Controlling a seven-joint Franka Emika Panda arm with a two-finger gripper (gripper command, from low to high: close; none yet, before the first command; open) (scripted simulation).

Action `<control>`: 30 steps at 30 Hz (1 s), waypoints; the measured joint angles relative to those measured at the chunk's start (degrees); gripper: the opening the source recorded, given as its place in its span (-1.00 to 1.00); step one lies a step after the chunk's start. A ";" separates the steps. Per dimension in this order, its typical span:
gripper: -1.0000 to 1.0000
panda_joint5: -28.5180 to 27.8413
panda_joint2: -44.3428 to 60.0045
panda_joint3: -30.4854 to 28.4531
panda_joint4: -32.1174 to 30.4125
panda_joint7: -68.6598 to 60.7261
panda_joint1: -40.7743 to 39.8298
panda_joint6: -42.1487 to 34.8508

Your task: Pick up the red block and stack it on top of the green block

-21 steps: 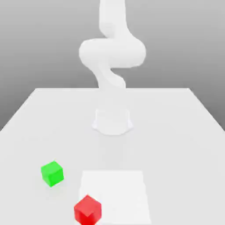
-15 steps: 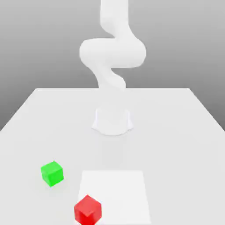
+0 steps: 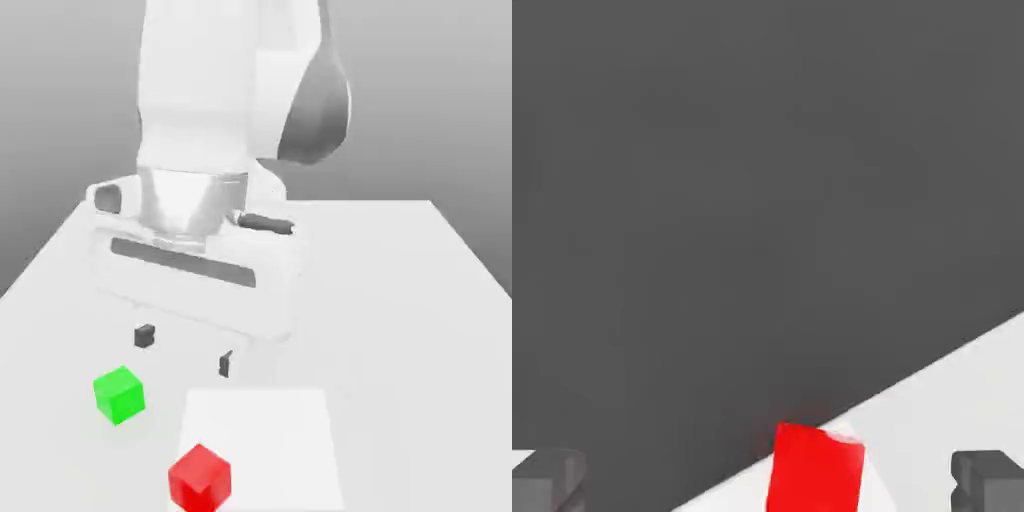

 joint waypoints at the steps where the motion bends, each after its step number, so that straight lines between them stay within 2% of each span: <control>1: 0.00 0.42 2.02 -0.06 -0.29 0.76 -0.05 0.77; 5: 0.00 2.54 10.07 -0.22 -1.12 2.87 -0.33 4.37; 9: 0.00 1.81 18.34 -1.08 -0.08 3.90 0.26 10.93; 10: -1.00 1.63 19.59 -1.25 0.11 4.04 0.39 11.96; 16: -1.00 1.49 20.21 -1.31 0.20 4.16 0.43 12.56; 22: -1.00 3.03 10.42 -0.56 -1.75 3.37 -0.54 4.67; 26: -1.00 4.03 2.41 -4.73 -8.86 7.93 -4.41 3.66; 30: -1.00 3.78 -5.73 -8.57 -16.73 14.04 -11.54 3.45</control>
